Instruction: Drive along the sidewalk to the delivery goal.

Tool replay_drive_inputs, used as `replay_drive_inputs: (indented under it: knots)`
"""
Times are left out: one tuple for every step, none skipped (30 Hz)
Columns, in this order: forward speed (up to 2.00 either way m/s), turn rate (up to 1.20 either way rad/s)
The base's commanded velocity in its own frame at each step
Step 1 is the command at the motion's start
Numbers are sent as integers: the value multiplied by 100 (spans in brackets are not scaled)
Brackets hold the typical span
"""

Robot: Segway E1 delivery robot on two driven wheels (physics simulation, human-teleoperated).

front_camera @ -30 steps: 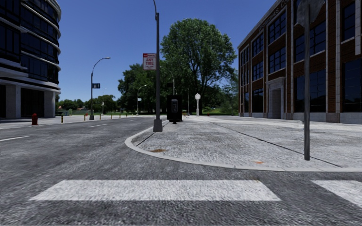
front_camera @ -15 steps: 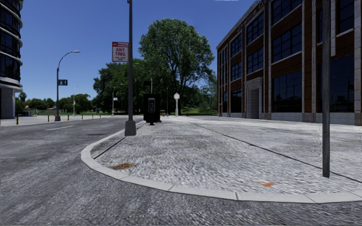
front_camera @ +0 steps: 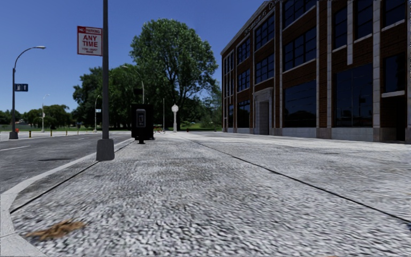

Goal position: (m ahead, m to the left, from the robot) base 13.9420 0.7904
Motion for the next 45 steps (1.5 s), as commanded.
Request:
replay_drive_inputs:
  knots:
    - [130,-26]
    - [129,-26]
    - [129,-26]
    - [129,-22]
    - [129,-9]
    - [129,-2]
    - [129,0]
    - [129,0]
    - [129,0]
    - [129,0]
    - [129,0]
    - [129,0]
    - [129,0]
    - [129,0]
    - [129,0]
    - [129,0]
    - [129,0]
    - [129,0]
    - [129,0]
    - [129,0]
    - [129,0]
    - [129,0]
    - [129,0]
    - [129,-1]
    - [129,-6]
    - [129,-10]
    - [129,-12]
    - [129,-12]
    - [129,-13]
    - [129,-13]
    - [129,-13]
    - [129,-13]
    - [129,-15]
    - [129,-18]
    - [129,-18]
    - [130,-19]
    - [130,-19]
    - [130,-19]
    - [130,-19]
    - [130,-19]
    - [130,-19]
    - [130,-19]
    - [130,-19]
    - [130,-19]
    - [130,-19]
